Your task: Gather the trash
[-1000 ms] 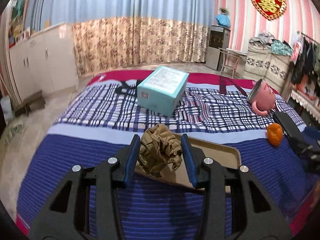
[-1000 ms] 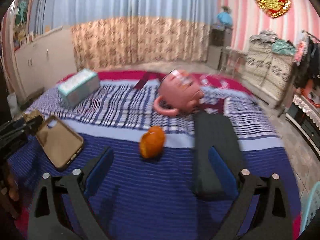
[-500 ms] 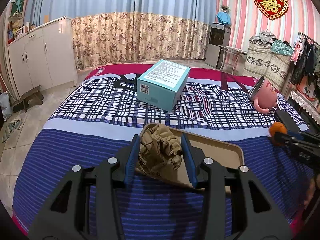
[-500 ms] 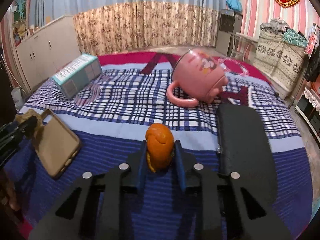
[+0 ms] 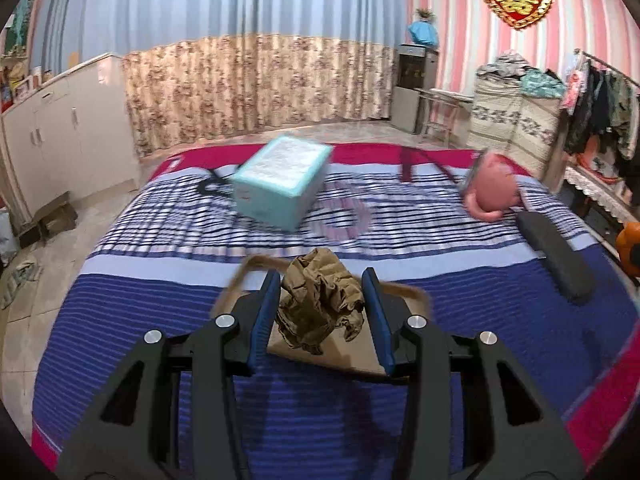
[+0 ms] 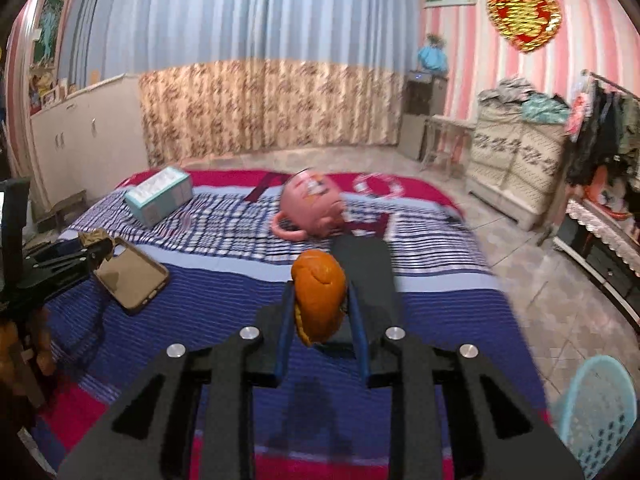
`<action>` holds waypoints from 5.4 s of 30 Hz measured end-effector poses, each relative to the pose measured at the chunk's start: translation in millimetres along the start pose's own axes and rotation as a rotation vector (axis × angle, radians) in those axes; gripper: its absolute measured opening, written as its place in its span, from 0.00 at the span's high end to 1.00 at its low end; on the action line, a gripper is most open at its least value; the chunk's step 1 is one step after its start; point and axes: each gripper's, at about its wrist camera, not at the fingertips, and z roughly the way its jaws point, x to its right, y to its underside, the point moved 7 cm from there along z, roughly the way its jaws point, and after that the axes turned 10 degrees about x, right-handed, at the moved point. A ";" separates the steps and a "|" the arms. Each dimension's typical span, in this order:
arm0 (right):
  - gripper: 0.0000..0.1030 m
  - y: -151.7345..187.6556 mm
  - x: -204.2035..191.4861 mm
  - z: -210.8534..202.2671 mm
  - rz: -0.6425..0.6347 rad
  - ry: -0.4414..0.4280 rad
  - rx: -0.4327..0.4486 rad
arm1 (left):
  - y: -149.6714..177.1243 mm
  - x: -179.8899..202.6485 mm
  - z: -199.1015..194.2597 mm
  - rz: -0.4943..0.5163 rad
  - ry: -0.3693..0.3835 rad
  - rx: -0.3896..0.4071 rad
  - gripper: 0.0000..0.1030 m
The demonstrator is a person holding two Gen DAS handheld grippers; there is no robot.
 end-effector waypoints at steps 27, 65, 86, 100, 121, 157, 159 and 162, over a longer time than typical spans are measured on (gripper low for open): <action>0.75 102.8 307.0 -179.9 0.274 0.608 0.072 | 24.1 366.3 -82.9 0.242 0.570 0.044 0.60; 0.75 127.7 347.1 -173.3 0.381 0.651 0.058 | 50.0 482.2 -75.5 0.311 0.650 0.001 0.07; 0.05 113.2 292.1 -168.0 0.367 0.592 0.057 | 58.3 295.8 -98.5 0.231 0.378 -0.035 0.05; 0.04 70.8 135.7 -192.4 0.241 0.382 0.093 | 34.2 189.6 -168.1 0.184 0.324 0.078 0.05; 0.04 54.9 21.9 -255.5 0.116 0.448 0.148 | 32.3 104.2 -251.7 0.112 0.244 0.201 0.05; 0.04 37.8 4.2 -270.3 0.096 0.452 0.219 | 38.3 94.6 -261.5 0.102 0.263 0.220 0.05; 0.04 38.7 4.2 -269.6 0.097 0.455 0.216 | 38.5 94.9 -261.8 0.099 0.264 0.218 0.05; 0.04 38.9 4.7 -269.1 0.099 0.454 0.216 | 38.9 95.3 -261.9 0.102 0.264 0.217 0.05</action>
